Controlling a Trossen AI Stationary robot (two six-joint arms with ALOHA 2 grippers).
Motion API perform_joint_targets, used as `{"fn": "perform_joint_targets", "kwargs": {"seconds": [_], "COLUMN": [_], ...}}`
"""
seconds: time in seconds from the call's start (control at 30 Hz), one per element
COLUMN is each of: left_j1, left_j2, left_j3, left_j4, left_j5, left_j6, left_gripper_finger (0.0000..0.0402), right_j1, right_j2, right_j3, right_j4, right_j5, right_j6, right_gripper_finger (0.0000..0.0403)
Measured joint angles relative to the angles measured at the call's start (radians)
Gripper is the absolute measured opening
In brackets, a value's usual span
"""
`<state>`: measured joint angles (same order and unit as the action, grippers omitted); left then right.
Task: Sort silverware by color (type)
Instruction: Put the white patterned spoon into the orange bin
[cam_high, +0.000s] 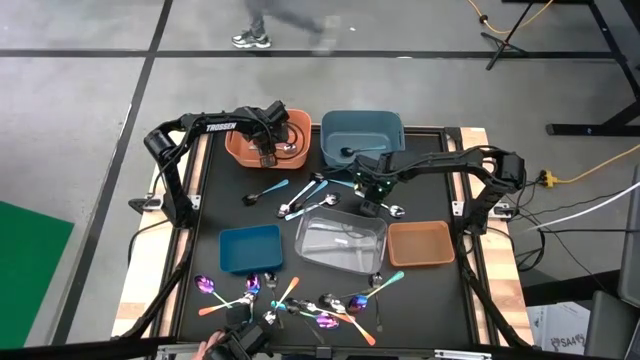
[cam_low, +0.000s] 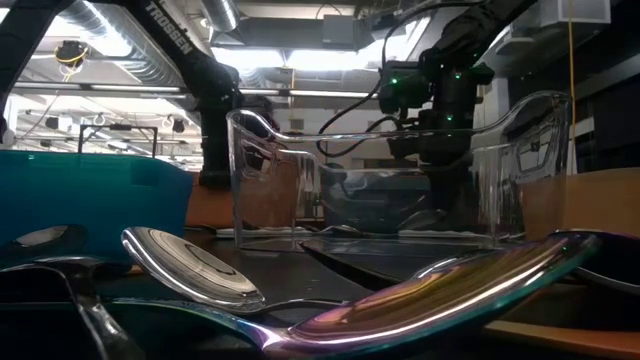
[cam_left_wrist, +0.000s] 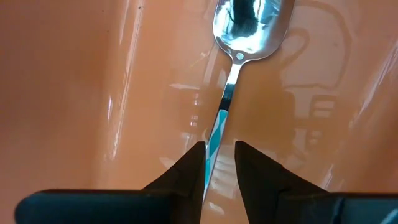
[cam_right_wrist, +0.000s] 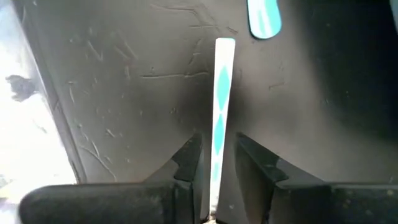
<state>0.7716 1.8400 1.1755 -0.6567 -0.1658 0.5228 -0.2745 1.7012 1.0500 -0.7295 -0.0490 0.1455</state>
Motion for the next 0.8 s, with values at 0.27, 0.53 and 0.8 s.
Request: {"fn": "perform_joint_targets", "kwargs": {"seconds": [0.27, 0.53, 0.8], "left_j1": [0.000, 0.000, 0.000], "left_j2": [0.000, 0.000, 0.000], "left_j3": [0.000, 0.000, 0.000], "left_j4": [0.000, 0.000, 0.000], "left_j5": [0.000, 0.000, 0.000], "left_j6": [0.000, 0.000, 0.000], "left_gripper_finger": [0.0081, 0.0081, 0.0081], "right_j1": [0.000, 0.000, 0.000], "right_j2": [0.000, 0.000, 0.000], "right_j3": [0.000, 0.000, 0.000], "right_j4": [0.002, 0.003, 0.003], "right_j5": [-0.022, 0.000, 0.023], "right_j6": [0.139, 0.298, 0.333], "right_gripper_finger": [0.0079, 0.0079, 0.0078]}}
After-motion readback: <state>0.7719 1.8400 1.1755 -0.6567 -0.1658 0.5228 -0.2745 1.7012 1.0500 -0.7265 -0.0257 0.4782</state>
